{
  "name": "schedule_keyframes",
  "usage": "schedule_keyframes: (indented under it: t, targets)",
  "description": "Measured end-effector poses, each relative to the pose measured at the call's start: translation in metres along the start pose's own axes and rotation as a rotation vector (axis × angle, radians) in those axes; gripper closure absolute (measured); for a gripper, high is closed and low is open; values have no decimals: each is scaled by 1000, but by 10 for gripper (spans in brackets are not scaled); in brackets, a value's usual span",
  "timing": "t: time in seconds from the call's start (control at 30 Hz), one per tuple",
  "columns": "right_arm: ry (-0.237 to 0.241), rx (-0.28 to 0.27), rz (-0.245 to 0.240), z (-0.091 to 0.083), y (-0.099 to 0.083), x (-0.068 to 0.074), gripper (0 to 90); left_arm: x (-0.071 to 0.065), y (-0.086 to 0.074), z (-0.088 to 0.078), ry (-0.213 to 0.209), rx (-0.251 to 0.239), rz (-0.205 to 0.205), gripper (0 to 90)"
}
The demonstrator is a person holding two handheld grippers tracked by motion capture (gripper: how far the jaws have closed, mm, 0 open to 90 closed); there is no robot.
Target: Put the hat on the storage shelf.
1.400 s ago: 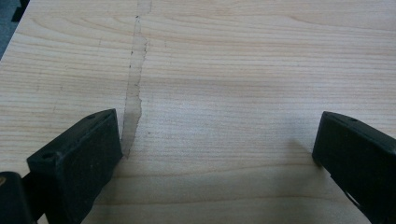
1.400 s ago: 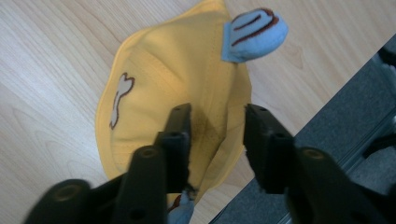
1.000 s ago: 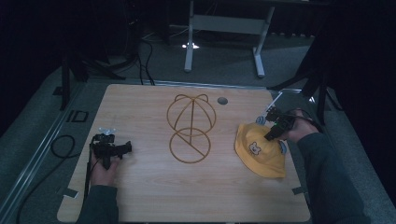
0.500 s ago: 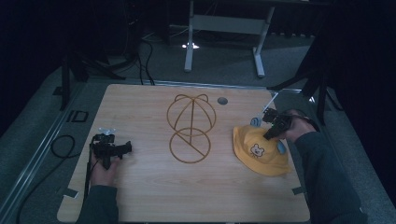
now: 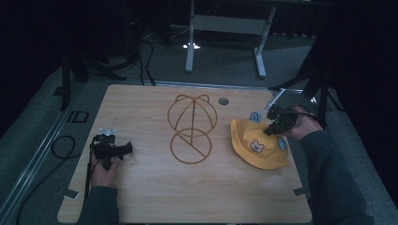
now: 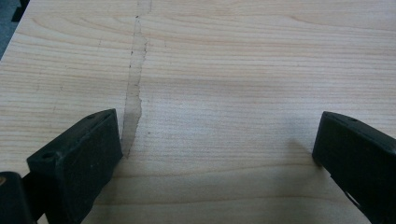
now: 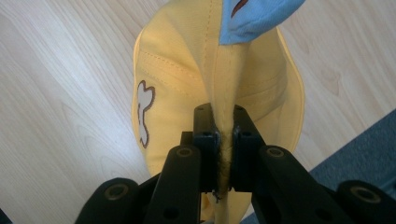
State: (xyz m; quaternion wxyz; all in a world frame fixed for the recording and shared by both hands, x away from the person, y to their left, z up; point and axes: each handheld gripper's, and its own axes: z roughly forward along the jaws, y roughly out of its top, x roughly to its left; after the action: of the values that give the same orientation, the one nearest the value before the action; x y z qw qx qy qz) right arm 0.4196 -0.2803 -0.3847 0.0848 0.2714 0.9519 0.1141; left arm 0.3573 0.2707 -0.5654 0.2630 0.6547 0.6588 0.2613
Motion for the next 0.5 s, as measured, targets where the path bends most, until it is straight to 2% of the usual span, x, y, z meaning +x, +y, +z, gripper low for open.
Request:
schedule_keyframes:
  t: [0.23, 0.5]
  targets:
    - [3, -60, -22, -10, 1, 2, 840, 0, 0, 0, 0, 0, 0, 13]
    - [10, -86, -65, -18, 4, 7, 840, 0, 0, 0, 0, 0, 0, 13]
